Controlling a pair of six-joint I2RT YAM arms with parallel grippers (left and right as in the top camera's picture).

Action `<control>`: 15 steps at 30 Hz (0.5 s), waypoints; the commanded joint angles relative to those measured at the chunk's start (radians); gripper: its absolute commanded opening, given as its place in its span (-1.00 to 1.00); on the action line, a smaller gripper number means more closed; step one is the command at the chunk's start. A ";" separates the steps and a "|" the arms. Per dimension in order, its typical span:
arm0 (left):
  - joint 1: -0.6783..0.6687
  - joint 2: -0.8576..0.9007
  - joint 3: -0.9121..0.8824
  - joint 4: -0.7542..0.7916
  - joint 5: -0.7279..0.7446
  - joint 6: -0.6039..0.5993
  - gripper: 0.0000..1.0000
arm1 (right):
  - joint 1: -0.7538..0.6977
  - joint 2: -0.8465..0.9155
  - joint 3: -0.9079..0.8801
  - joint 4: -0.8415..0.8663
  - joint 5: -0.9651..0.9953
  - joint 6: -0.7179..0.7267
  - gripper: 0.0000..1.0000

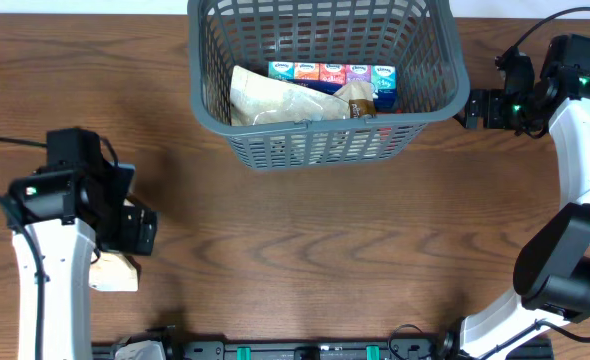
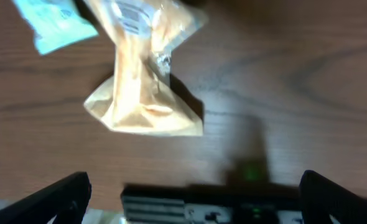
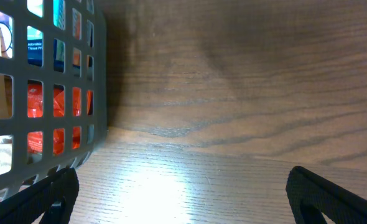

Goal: Pack container
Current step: 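Move the left gripper back to the second beige bag on the table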

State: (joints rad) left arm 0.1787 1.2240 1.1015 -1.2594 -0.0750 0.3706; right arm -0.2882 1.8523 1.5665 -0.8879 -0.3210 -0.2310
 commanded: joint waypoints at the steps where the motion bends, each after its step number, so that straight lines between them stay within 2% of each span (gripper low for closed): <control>1: 0.014 0.000 -0.090 0.090 -0.055 0.085 0.97 | 0.008 -0.003 -0.003 0.005 -0.004 -0.014 0.98; 8: 0.015 0.000 -0.185 0.404 -0.126 0.092 0.97 | 0.008 -0.003 -0.003 0.010 -0.004 -0.014 0.99; 11: 0.031 0.010 -0.203 0.483 -0.124 0.139 0.97 | 0.008 -0.003 -0.003 0.010 -0.004 -0.014 0.98; 15: 0.076 0.048 -0.208 0.513 -0.119 0.202 0.97 | 0.008 -0.003 -0.003 0.010 -0.004 -0.014 0.99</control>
State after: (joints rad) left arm 0.2222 1.2411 0.9073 -0.7513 -0.1745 0.5056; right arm -0.2882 1.8523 1.5665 -0.8780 -0.3210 -0.2310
